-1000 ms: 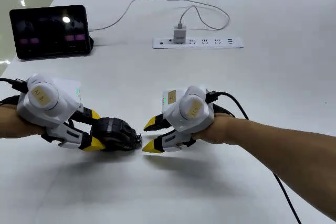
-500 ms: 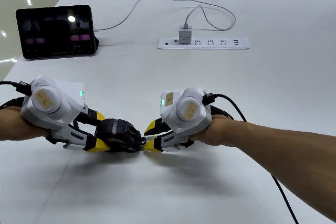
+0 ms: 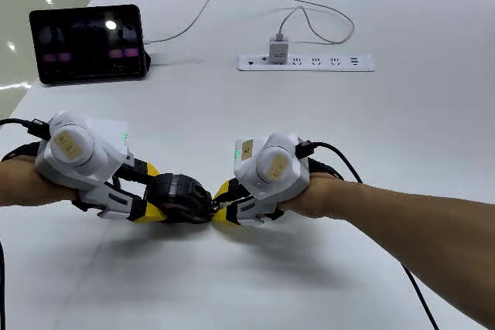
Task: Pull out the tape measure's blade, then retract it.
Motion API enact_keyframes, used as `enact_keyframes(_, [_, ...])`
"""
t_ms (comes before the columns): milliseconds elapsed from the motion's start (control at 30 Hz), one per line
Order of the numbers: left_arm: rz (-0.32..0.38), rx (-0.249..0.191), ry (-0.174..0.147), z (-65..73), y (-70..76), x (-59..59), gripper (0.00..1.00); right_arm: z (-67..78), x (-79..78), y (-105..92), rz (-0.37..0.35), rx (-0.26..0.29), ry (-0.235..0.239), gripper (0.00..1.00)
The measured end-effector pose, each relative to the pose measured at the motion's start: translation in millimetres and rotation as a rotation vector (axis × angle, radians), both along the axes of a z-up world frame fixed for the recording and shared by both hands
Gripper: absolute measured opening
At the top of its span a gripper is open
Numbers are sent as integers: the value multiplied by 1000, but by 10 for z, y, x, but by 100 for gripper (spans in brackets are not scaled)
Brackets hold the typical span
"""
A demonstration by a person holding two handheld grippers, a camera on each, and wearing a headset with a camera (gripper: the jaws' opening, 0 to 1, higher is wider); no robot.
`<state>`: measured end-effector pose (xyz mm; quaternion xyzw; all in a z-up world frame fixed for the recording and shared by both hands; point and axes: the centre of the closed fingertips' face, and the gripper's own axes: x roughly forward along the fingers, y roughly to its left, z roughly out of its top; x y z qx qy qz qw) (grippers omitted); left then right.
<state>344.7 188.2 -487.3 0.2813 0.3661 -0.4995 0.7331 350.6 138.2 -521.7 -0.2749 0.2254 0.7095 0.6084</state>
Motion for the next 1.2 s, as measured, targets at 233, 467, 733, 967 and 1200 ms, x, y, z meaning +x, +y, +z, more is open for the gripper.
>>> enact_keyframes(233, [0, -1, 3, -3, 0, 1, 26, -1, -4, -4, 7, -2, -11, 11])
enact_keyframes(467, [0, -3, 8, -5, 2, 3, 25, 1, -6, -9, 16, -5, -19, 9])
enact_keyframes(733, [6, -2, 7, -4, -4, -4, 25, 5, -13, -22, 37, -7, -39, 9])
enact_keyframes(967, [11, -1, 9, -4, -6, -2, 25, 4, 0, -49, 39, -8, -47, 9])
enact_keyframes(1200, [12, -1, 12, -6, -6, 2, 25, 3, 19, -105, 37, -11, -50, 9])
